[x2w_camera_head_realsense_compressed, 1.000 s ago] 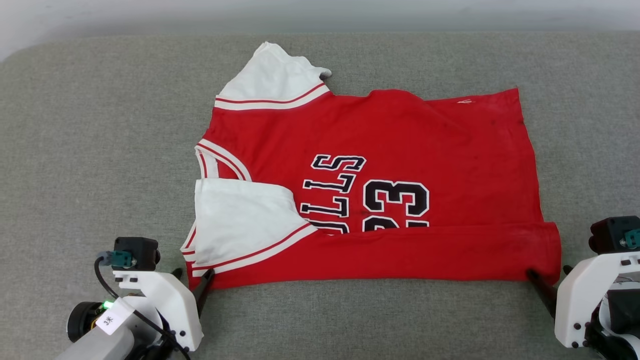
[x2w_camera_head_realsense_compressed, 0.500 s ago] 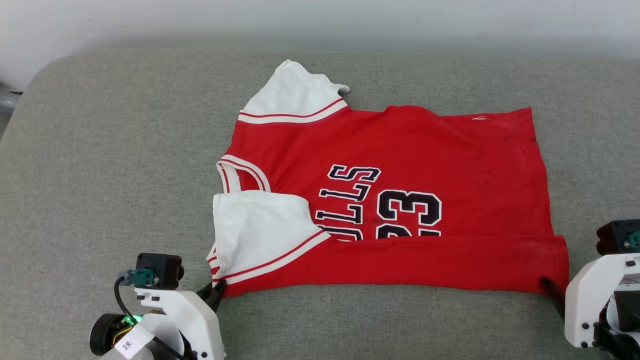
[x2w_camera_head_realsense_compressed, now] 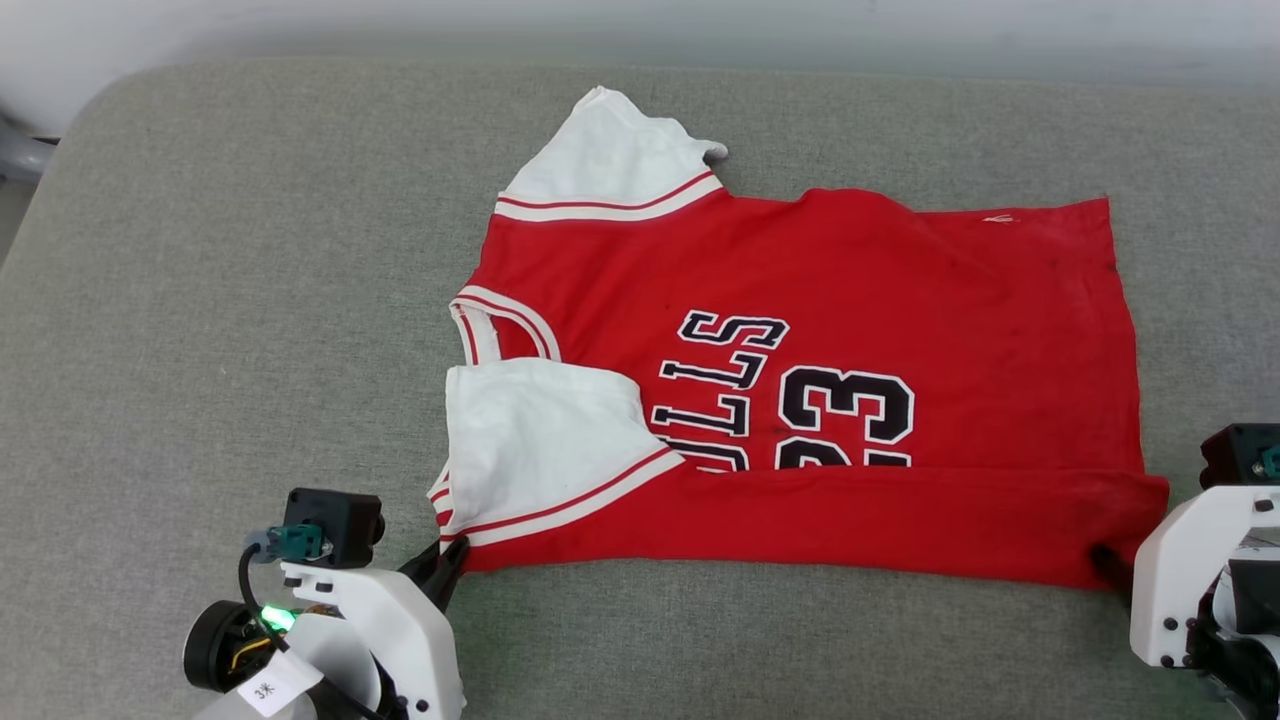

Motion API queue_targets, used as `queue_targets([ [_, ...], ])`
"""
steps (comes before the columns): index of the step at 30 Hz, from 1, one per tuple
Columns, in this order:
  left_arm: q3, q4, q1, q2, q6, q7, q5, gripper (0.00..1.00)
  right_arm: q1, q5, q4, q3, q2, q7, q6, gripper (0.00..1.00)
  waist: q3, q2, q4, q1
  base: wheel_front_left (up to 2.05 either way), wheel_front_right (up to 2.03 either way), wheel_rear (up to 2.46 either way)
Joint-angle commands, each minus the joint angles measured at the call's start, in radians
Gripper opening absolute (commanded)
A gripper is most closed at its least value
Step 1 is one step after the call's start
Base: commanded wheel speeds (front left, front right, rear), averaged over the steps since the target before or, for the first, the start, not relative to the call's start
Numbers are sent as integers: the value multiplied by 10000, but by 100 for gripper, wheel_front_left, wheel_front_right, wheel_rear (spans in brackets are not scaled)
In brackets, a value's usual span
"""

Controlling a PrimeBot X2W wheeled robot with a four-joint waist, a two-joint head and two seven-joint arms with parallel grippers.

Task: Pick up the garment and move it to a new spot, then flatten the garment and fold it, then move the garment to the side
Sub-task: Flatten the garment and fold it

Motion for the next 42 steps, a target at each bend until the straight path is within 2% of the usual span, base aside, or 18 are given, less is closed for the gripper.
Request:
queue_targets([
  [1,-41,4,-71,25,36,51,19,0,114,39,464,257,135,124,-5,34,43,0,42,0,0,0,0],
  [2,-52,26,-78,33,37,52,30,0,139,30,598,233,163,171,-5,0,51,0,50,0,0,0,0],
  [5,-63,73,-83,17,21,70,1,0,184,17,842,227,161,223,-6,0,42,0,74,0,0,0,0],
  [13,-134,338,116,15,-93,139,-143,0,66,119,1107,181,-332,-173,-14,0,-366,0,57,0,0,0,0],
  [19,-396,493,280,47,-267,276,-133,0,259,312,712,340,-864,25,-12,0,-938,0,-60,0,0,0,0],
  [29,-713,263,1053,522,-102,504,-217,0,1325,879,-500,280,-1719,840,-12,0,-1714,0,-147,0,0,0,0],
  [34,-948,120,1420,491,-221,507,-298,0,1917,973,-846,78,-1628,1080,-12,0,-1782,0,-136,0,0,0,0],
  [42,-1194,555,1393,35,-550,412,-336,0,2345,884,-781,53,-1270,1010,-11,0,-1721,0,-142,0,0,0,0],
])
